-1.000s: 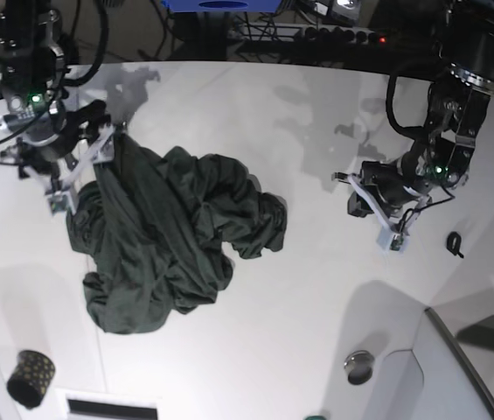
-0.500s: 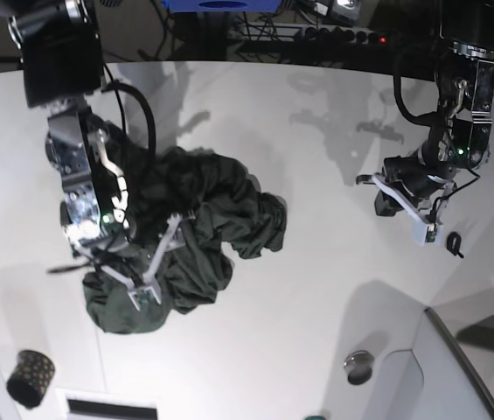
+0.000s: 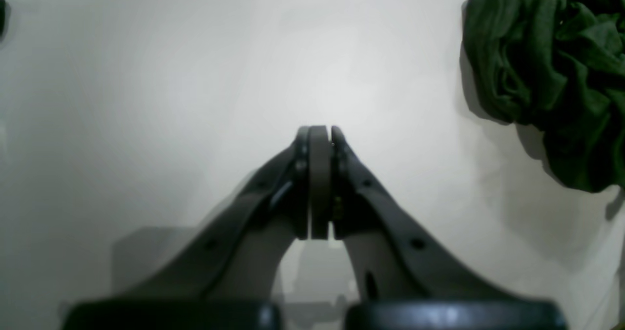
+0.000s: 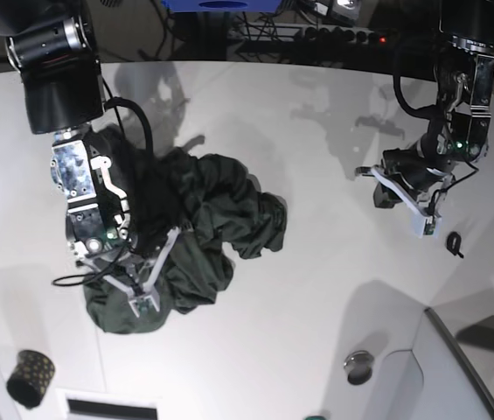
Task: Layout the t-shirt on the table in an organized manner, then fold the t-shirt properly
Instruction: 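Release with the left gripper and drag the shirt with the right gripper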
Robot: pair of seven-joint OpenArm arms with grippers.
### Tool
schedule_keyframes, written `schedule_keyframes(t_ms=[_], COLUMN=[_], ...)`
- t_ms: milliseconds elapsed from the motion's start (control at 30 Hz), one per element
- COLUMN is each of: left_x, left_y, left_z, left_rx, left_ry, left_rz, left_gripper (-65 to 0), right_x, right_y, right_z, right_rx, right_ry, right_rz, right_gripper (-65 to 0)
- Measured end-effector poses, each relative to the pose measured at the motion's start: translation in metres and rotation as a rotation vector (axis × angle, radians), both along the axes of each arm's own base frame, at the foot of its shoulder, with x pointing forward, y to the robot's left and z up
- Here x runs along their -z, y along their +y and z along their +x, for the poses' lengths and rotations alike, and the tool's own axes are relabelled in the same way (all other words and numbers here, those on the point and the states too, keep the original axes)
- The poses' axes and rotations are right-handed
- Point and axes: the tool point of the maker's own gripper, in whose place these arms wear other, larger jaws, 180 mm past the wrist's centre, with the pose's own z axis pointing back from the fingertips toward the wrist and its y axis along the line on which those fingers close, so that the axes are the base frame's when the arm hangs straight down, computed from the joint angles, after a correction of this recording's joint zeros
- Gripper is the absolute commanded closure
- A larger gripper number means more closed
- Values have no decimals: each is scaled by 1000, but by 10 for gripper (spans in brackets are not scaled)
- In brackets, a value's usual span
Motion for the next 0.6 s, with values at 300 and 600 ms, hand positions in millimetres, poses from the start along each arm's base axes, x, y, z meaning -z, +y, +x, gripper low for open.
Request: schedule_keyframes(t_ms=[300,600], left_x=[0,0], left_y=[-1,-6], left_z=[1,3], left_rx=[2,4], left_ry=[-2,-6], left_rz=[-1,-13], left_gripper=[0,0], right_x=[-80,-56], right_y=[-24,-47], right_z=[-26,-106], right_rx=[-7,44], right_ry=[-129,-30], right_rz=[-65,-67], right_gripper=[-3,-5])
